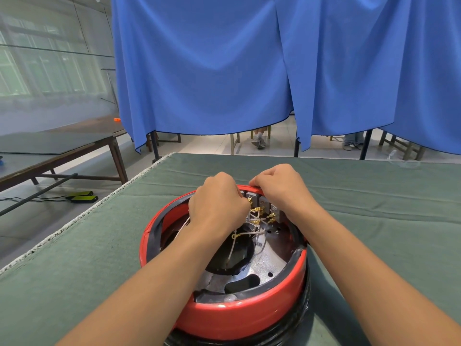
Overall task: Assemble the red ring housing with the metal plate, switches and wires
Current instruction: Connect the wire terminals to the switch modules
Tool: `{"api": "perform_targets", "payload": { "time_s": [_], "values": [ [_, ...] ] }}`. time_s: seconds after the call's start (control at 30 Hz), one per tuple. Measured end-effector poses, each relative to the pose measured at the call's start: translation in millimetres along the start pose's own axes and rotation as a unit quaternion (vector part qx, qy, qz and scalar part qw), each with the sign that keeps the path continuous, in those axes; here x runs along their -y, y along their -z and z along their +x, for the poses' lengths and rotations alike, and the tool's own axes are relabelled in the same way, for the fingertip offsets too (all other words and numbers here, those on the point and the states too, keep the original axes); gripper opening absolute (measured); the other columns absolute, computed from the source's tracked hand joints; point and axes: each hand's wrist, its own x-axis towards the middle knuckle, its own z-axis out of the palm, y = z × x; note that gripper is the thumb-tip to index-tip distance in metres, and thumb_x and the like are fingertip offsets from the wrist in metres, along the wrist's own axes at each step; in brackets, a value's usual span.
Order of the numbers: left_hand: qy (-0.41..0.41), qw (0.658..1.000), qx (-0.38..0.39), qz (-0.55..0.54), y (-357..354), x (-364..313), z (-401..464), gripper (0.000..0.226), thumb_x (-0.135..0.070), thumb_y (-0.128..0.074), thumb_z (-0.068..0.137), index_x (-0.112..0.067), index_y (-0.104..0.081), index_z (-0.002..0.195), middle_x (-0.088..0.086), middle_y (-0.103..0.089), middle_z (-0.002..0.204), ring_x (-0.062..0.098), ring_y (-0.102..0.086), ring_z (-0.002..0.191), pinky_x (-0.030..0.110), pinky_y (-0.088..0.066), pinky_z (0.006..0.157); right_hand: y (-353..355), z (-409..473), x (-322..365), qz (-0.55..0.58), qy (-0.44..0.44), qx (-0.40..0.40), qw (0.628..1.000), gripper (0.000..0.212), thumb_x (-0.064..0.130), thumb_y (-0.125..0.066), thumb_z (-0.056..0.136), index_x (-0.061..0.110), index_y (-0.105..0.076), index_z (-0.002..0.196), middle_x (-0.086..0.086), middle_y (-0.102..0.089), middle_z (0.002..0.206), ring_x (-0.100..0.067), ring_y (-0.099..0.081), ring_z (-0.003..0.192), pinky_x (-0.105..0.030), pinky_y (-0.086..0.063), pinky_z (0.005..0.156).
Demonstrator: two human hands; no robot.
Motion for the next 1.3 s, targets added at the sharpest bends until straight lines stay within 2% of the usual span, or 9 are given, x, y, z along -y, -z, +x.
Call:
{"api": "perform_targets", "payload": {
  "time_s": [0.13,0.23,0.47,0.63,0.7,0.8,0.93,1.1,1.3],
  "values": [
    [-0.001,1.0,-0.004,0.006,-0.9,-0.6,0.0,0.015,-0.019,-0.061,0.081,-0.012,-0.073,0.086,0.004,-0.068,0.081,0.023,-0.062,0.073,0.037,-0.055,0.068,0.3,-0.3,-0.5,0.003,0.004,-0.001,1.0,0.027,0.01,-0.05,0.086,-0.006,-0.069,0.098,-0.025,-0.066,0.102,-0.037,-0.057,0.074,-0.047,-0.053,0.079],
    [-0.005,1.0,-0.011,0.016,-2.1,-1.1,0.3,0.015,-0.019,-0.061,0.08,-0.013,-0.073,0.087,0.005,-0.068,0.08,0.025,-0.062,0.073,0.037,-0.055,0.068,-0.3,1.0,-1.5,0.003,0.004,-0.001,1.0,0.028,0.011,-0.05,0.085,-0.005,-0.069,0.098,-0.025,-0.066,0.102,-0.02,-0.046,0.069,-0.047,-0.053,0.079],
    [-0.018,0.999,-0.023,0.03,-5.0,-1.5,0.4,0.016,-0.019,-0.06,0.079,-0.013,-0.072,0.089,0.005,-0.067,0.08,0.025,-0.06,0.072,0.033,-0.048,0.062,-0.1,0.7,-1.1,0.001,0.005,0.005,1.0,0.027,0.01,-0.051,0.084,-0.006,-0.069,0.097,-0.024,-0.067,0.1,-0.019,-0.046,0.068,-0.039,-0.05,0.063],
    [-0.018,0.999,-0.027,0.035,-6.0,-1.1,0.5,0.017,-0.02,-0.059,0.08,-0.014,-0.072,0.089,0.005,-0.068,0.082,0.026,-0.061,0.074,0.033,-0.049,0.063,0.4,0.7,-2.4,0.003,0.009,0.0,1.0,0.027,0.01,-0.051,0.084,-0.006,-0.069,0.097,-0.024,-0.067,0.101,-0.041,-0.062,0.09,-0.047,-0.053,0.078],
    [-0.02,0.999,-0.028,0.039,-6.1,-0.9,0.4,0.017,-0.022,-0.059,0.081,-0.015,-0.072,0.089,0.005,-0.068,0.082,0.026,-0.061,0.074,0.033,-0.047,0.062,-0.1,0.9,-1.8,-0.001,0.01,0.003,1.0,0.027,0.01,-0.051,0.084,-0.005,-0.069,0.097,-0.024,-0.067,0.1,-0.033,-0.054,0.07,-0.045,-0.053,0.071],
    [-0.024,0.998,-0.03,0.048,-6.4,-1.0,0.0,0.017,-0.024,-0.059,0.082,-0.016,-0.071,0.091,0.004,-0.067,0.085,0.025,-0.06,0.075,0.032,-0.043,0.061,0.1,0.7,-0.9,-0.002,0.005,0.005,1.0,0.027,0.011,-0.051,0.084,-0.005,-0.069,0.097,-0.023,-0.067,0.101,-0.024,-0.049,0.068,-0.046,-0.053,0.074],
    [-0.028,0.998,-0.026,0.047,-5.9,-1.3,-0.8,0.017,-0.025,-0.059,0.082,-0.015,-0.071,0.089,0.004,-0.067,0.084,0.024,-0.06,0.074,0.032,-0.043,0.061,0.3,0.2,-1.2,0.006,0.006,-0.001,1.0,0.027,0.011,-0.051,0.086,-0.004,-0.071,0.097,-0.022,-0.068,0.103,-0.037,-0.062,0.098,-0.047,-0.052,0.082],
    [-0.031,0.999,-0.009,0.027,-2.9,-2.1,-1.7,0.017,-0.022,-0.058,0.081,-0.014,-0.073,0.083,0.005,-0.068,0.08,0.024,-0.061,0.073,0.033,-0.049,0.064,-0.8,1.2,-1.1,-0.003,0.007,0.003,1.0,0.027,0.012,-0.051,0.087,-0.004,-0.071,0.094,-0.021,-0.069,0.1,-0.024,-0.054,0.07,-0.046,-0.053,0.079],
    [-0.039,0.999,0.015,-0.004,-2.3,0.4,-2.1,0.017,-0.02,-0.06,0.085,-0.013,-0.075,0.083,0.004,-0.07,0.079,0.019,-0.063,0.072,0.029,-0.045,0.059,-0.8,1.0,-1.0,0.003,0.006,0.0,1.0,0.026,0.012,-0.053,0.086,-0.004,-0.071,0.095,-0.022,-0.069,0.101,-0.036,-0.063,0.084,-0.048,-0.052,0.081]
  ]
}}
